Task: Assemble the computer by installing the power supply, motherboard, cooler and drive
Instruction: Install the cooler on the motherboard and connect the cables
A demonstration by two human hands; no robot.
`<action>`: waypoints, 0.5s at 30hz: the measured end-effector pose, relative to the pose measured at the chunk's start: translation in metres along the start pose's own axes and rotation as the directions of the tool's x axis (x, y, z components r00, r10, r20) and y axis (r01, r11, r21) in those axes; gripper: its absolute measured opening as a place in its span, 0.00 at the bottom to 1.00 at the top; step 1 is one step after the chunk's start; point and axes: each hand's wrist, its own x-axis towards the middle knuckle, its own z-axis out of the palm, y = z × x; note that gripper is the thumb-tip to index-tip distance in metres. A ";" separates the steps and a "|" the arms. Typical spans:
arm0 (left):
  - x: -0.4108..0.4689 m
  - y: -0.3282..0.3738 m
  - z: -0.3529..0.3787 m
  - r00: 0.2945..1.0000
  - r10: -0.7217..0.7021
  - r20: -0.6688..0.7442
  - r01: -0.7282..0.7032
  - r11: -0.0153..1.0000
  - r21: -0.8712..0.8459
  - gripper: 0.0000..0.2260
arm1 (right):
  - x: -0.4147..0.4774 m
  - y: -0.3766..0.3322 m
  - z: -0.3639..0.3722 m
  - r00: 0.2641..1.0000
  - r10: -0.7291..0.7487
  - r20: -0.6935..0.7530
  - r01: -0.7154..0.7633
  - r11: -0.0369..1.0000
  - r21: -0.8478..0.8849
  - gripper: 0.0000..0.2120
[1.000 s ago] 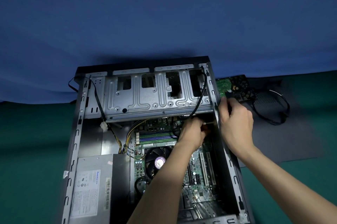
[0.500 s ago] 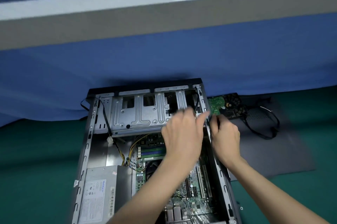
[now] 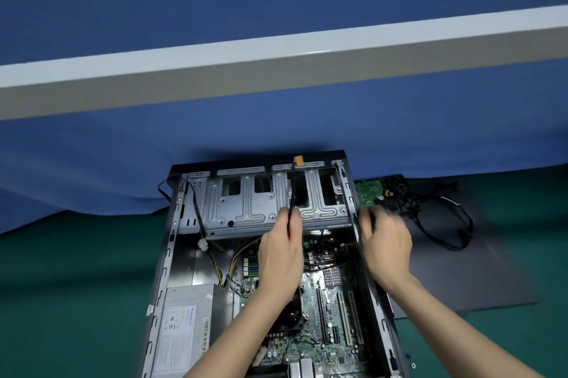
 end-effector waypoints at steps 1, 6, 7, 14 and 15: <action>-0.011 -0.003 -0.009 0.997 0.044 0.066 -0.041 0.998 -0.036 0.13 | -0.003 -0.005 -0.004 0.997 -0.058 -0.041 0.058 0.998 0.013 0.18; -0.040 -0.012 -0.032 0.866 0.134 0.481 -0.230 0.962 0.145 0.13 | -0.006 -0.054 -0.032 0.874 -0.007 0.486 -0.376 0.622 0.687 0.29; -0.041 -0.007 -0.034 0.847 0.122 0.518 -0.228 0.963 0.146 0.11 | -0.006 -0.059 -0.037 0.847 -0.042 0.529 -0.404 0.597 0.693 0.23; -0.031 0.047 -0.049 0.858 0.045 0.511 0.099 0.963 -0.251 0.08 | -0.033 -0.059 -0.070 0.796 -0.326 0.510 -0.109 0.752 0.650 0.17; -0.031 0.048 -0.051 0.884 0.056 0.465 0.019 0.988 -0.154 0.07 | -0.036 -0.057 -0.074 0.798 -0.307 0.518 -0.131 0.751 0.647 0.19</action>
